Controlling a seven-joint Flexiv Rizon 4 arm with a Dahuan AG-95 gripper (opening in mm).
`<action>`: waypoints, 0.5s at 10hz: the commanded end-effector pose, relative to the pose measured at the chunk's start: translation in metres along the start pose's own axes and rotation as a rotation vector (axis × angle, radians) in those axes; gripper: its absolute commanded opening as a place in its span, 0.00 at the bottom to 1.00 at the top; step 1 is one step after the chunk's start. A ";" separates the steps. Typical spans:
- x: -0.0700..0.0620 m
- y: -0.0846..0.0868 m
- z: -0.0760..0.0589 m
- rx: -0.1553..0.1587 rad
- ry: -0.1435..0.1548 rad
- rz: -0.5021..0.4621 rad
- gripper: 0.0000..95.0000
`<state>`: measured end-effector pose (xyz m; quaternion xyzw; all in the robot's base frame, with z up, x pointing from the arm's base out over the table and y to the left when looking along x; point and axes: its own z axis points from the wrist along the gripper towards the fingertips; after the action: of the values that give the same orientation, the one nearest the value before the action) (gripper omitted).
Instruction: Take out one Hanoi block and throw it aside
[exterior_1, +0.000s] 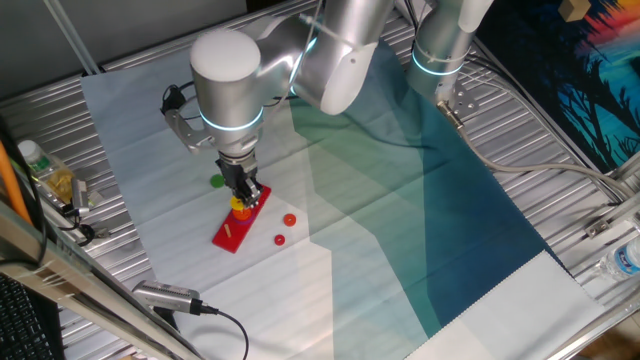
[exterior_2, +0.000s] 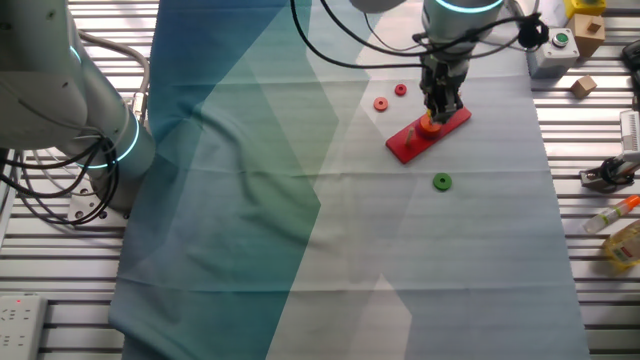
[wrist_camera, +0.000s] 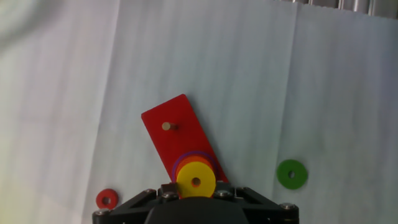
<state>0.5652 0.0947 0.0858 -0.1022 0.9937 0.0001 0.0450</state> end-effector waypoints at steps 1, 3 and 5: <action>-0.001 0.000 -0.006 0.000 -0.001 -0.003 0.00; -0.001 0.000 -0.012 0.001 0.000 -0.004 0.00; -0.002 -0.007 -0.018 0.002 0.002 -0.022 0.00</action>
<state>0.5668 0.0838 0.1057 -0.1155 0.9923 -0.0031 0.0447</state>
